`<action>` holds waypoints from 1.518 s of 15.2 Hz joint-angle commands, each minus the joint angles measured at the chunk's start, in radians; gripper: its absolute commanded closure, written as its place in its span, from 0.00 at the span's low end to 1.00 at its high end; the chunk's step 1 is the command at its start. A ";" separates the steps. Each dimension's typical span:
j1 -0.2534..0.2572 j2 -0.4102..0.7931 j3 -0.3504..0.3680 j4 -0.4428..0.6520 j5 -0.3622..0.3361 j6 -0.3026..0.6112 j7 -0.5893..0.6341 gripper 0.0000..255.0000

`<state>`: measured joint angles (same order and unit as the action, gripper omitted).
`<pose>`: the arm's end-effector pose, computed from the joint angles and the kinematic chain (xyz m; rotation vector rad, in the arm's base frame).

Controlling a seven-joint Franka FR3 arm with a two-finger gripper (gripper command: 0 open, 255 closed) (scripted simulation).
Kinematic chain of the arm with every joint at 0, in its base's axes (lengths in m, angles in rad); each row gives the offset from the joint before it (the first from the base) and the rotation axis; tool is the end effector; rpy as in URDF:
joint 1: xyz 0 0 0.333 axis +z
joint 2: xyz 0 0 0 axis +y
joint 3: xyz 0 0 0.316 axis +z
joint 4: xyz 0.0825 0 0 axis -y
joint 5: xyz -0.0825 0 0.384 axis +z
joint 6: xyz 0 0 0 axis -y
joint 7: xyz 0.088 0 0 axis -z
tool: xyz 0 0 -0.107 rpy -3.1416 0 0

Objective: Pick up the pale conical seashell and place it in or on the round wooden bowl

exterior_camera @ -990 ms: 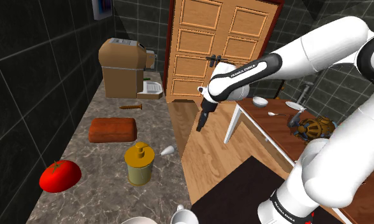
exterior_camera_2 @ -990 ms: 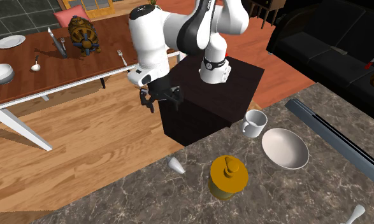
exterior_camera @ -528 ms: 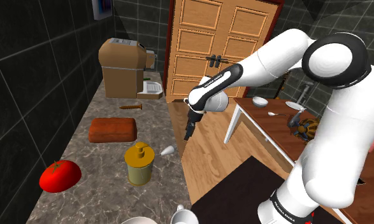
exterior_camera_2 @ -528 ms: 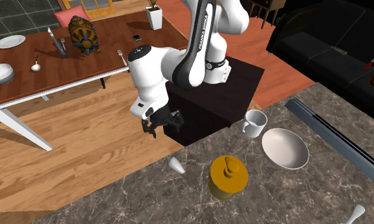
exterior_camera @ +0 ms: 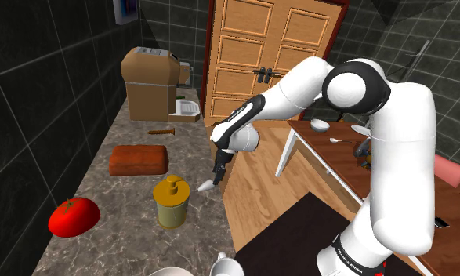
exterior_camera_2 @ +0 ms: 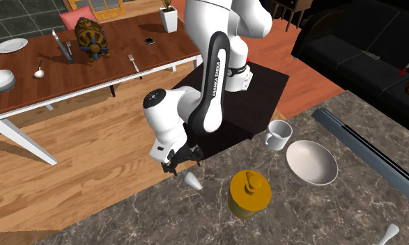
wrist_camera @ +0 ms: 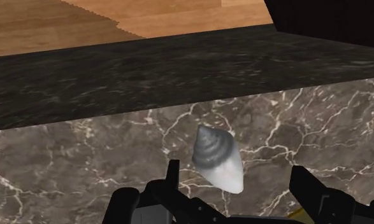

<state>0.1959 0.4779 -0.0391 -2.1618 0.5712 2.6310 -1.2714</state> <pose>0.5547 0.0738 0.1695 -2.6054 -1.3078 -0.1938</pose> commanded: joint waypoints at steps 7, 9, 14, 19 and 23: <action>-0.010 0.121 0.041 0.061 0.041 0.063 -0.039 0.00; -0.010 0.121 0.041 0.061 0.041 0.063 -0.039 0.00; -0.010 0.121 0.041 0.061 0.041 0.063 -0.039 0.00; -0.010 0.121 0.041 0.061 0.041 0.063 -0.039 1.00; -0.010 0.121 0.041 0.061 0.041 0.063 -0.039 1.00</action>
<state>0.1862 0.5994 0.0021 -2.1011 0.6125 2.6940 -1.3101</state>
